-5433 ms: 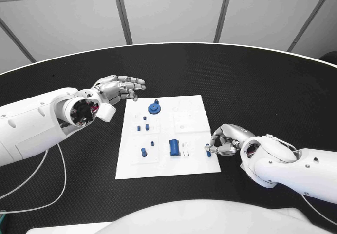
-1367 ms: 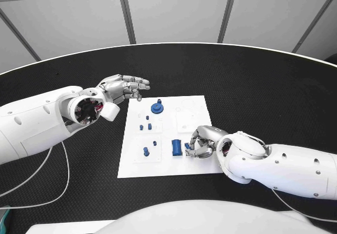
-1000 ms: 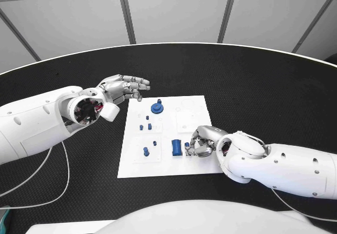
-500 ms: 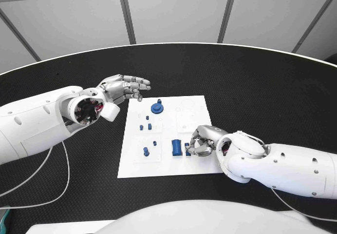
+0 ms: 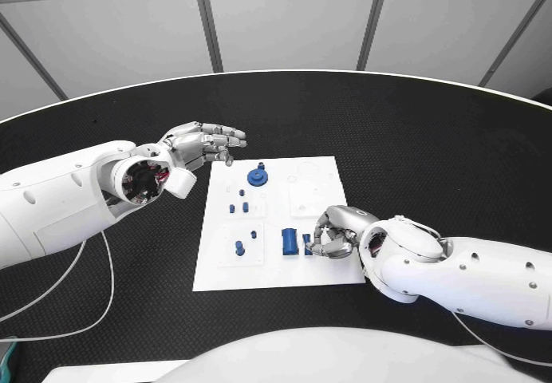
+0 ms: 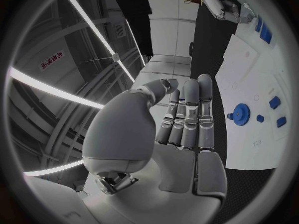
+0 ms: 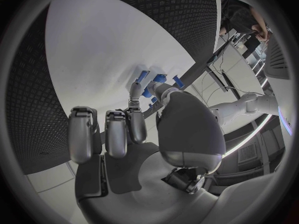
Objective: Assemble the parts on the task board
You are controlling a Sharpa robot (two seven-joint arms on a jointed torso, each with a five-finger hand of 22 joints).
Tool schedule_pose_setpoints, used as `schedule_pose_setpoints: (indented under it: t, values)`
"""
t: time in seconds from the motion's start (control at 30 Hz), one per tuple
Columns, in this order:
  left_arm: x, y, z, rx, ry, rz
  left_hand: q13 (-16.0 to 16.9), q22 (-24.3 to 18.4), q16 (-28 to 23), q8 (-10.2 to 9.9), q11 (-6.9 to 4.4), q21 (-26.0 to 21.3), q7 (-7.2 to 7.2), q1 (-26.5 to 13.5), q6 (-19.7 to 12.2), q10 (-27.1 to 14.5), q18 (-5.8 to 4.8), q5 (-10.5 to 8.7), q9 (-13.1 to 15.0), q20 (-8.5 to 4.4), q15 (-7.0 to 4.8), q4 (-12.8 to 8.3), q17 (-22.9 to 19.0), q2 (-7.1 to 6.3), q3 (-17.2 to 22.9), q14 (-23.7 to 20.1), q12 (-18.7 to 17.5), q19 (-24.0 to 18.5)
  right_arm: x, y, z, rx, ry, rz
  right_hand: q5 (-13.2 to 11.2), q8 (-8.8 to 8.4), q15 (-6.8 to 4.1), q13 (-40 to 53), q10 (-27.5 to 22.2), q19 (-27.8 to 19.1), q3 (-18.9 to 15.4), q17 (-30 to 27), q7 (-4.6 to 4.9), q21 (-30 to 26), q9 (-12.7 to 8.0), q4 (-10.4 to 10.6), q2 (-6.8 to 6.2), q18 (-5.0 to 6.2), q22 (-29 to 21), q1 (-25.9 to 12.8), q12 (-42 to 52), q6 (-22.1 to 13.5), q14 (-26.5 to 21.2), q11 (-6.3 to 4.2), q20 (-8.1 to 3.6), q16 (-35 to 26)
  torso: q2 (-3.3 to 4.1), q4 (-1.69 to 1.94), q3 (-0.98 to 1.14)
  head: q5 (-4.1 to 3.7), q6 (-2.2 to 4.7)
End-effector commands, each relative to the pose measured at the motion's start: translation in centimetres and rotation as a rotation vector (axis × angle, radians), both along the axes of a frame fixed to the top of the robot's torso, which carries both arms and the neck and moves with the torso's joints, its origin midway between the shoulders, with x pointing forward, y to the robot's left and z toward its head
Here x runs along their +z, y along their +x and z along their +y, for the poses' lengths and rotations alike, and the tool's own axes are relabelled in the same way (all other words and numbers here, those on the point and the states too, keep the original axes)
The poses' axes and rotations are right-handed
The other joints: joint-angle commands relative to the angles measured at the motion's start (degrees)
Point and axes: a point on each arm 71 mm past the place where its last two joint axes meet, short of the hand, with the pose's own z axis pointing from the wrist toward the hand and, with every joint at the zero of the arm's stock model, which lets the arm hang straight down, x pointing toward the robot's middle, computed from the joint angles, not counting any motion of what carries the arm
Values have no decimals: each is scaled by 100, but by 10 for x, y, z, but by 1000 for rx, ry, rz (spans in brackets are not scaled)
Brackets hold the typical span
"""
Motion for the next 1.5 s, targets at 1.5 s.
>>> schedule_pose_setpoints:
  t: [1.5]
  values:
    - [-1,3,0,6,-3,-8,-12,-3,22,-35,17,42,27,8,-24,-42,105,30,-8,15,8,-1,-10,69,-10,-33,40,-34,1,6,0,2,92,-58,-959,-12,-28,1058,294,507,-164,1292,10,-199,-133,-148,-29,-12,1379,477,-117,-55,570,-27,-21,-85,-12,-13,-4,-4,0]
